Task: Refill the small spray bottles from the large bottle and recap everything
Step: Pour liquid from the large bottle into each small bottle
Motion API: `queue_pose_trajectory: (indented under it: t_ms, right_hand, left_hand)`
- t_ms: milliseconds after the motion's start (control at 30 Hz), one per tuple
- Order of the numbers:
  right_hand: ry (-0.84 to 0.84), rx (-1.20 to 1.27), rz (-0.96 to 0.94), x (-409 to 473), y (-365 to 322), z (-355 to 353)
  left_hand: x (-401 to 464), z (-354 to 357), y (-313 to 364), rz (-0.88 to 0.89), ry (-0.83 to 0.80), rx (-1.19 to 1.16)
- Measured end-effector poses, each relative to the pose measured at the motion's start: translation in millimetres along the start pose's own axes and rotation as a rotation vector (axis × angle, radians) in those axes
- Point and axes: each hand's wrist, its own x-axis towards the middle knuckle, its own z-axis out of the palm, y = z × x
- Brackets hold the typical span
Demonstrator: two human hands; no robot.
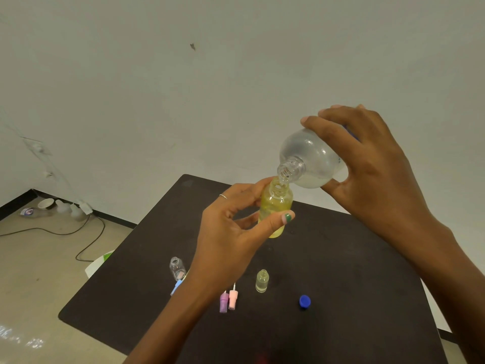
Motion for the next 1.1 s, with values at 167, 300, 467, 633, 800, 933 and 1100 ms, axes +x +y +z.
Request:
queue_pose_trajectory:
  t_ms: [167,300,467,633,800,933,1100]
  right_hand:
    - [0.006,0.004,-0.004,0.2,-0.2,0.9]
    - [0.001,0.003,0.001,0.3,-0.4,0.7]
    - [0.004,0.002,-0.002,0.7,-0.8,0.3]
    - [0.008,0.002,-0.013,1.1,-0.1,0.8]
    - [0.004,0.003,-0.012,0.7,-0.2,0.9]
    - [0.004,-0.001,-0.011,1.1,-0.2,0.5]
    - [-0.001,-0.001,-0.005,0.6,-0.4,0.5]
  left_hand:
    - [-0.3,-0.1,-0.2,0.005,-0.003,0.006]
    - [0.1,-0.1,-0.2,0.003,-0.004,0.003]
    - [0.5,-0.4,-0.9,0.004,0.000,0.018]
    - [0.1,-0.6,-0.2,0.002,-0.002,-0.002]
    - [0.2,-0.2,0.1,0.006,-0.001,0.000]
    - [0.0,-0.2,0.0,0.005,0.002,-0.001]
    - [0.4,0.0,-0.4,0.007,0.002,0.007]
